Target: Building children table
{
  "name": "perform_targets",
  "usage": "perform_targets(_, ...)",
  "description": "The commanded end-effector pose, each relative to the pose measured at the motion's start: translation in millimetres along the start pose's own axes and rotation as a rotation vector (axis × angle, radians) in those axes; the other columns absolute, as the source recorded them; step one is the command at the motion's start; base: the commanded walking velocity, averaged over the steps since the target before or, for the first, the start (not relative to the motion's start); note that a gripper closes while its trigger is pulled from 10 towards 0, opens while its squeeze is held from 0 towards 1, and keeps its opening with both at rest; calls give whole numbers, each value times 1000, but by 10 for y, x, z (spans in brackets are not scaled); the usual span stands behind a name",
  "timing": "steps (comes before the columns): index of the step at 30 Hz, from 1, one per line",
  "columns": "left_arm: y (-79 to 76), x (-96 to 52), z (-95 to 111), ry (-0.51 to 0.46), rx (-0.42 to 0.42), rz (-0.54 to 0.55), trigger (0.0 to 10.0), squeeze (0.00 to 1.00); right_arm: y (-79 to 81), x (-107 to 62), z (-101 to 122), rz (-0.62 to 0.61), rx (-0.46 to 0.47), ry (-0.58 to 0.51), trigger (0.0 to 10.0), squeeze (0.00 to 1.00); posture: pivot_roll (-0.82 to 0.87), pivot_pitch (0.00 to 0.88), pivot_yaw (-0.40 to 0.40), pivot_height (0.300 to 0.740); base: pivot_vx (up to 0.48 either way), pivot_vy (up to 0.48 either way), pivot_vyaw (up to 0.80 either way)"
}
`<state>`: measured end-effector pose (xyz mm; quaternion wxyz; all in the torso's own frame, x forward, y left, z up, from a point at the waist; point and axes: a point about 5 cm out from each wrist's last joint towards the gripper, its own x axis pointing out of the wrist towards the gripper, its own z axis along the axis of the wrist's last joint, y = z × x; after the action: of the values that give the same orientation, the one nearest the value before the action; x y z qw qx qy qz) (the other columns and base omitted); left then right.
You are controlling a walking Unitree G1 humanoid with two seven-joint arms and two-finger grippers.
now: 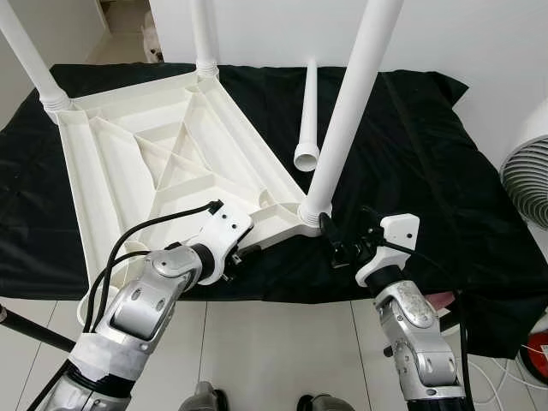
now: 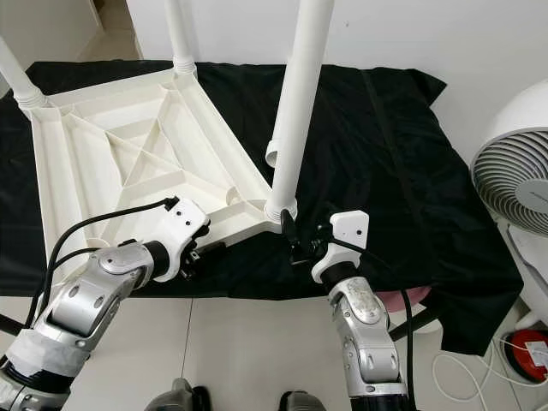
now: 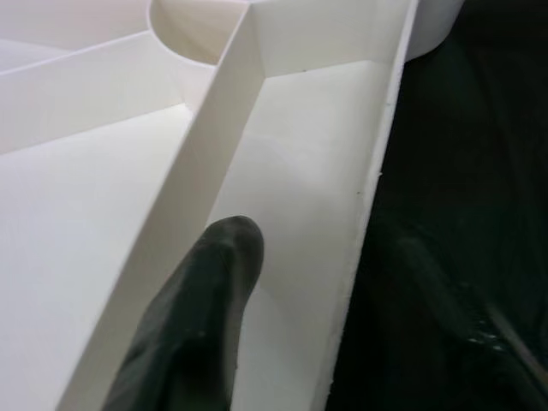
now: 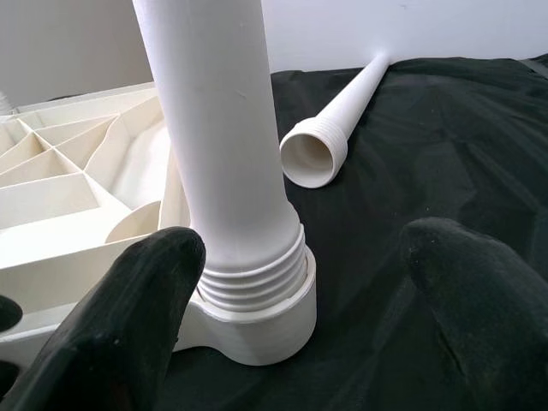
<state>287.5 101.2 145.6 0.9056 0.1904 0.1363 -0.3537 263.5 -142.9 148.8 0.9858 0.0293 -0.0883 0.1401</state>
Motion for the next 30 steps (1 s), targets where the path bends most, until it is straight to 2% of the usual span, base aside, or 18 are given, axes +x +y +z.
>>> perform_targets(1, 64, 19, -83, 40, -33, 120, 4902, 0, 5, 11, -8, -5, -3, -5, 10000, 0, -30, 108, 36, 740, 0, 0, 0)
perform_targets(2, 57, 29, -68, 28, -55, 122, 0, 0, 3, 15, -2, -7, -4, -7, 10000, 0, -31, 116, 36, 740, 0, 0, 0)
perform_targets(8, 71, 62, -43, 22, -132, 153, 0, 0, 3, 12, 7, -10, -4, -8, 10000, 0, -33, 120, 35, 740, 0, 0, 0)
perform_targets(9, 77, 86, -24, 15, -170, 165, 0, 0, 8, 6, 5, -9, -4, -7, 10000, 0, -33, 120, 35, 740, 0, 0, 0)
perform_targets(12, 88, 111, 3, 3, -198, 180, 0, 0, 13, 2, 6, -7, -5, -6, 10000, 0, -37, 127, 35, 740, 0, 0, 0)
perform_targets(14, 127, 161, 55, -23, -245, 217, 0, 0, 16, 1, 11, -6, -8, -8, 10000, 0, -44, 127, 35, 740, 0, 0, 0)
perform_targets(21, 276, 258, 155, -67, -288, 315, 0, 0, 27, 22, 33, -4, -12, -17, 10000, 0, -58, 114, 37, 740, 0, 0, 0)
perform_targets(30, 340, 352, 192, -85, -307, 340, 0, 0, 38, 41, 44, -7, -12, -26, 10000, 0, -68, 108, 47, 740, 0, 0, 0)
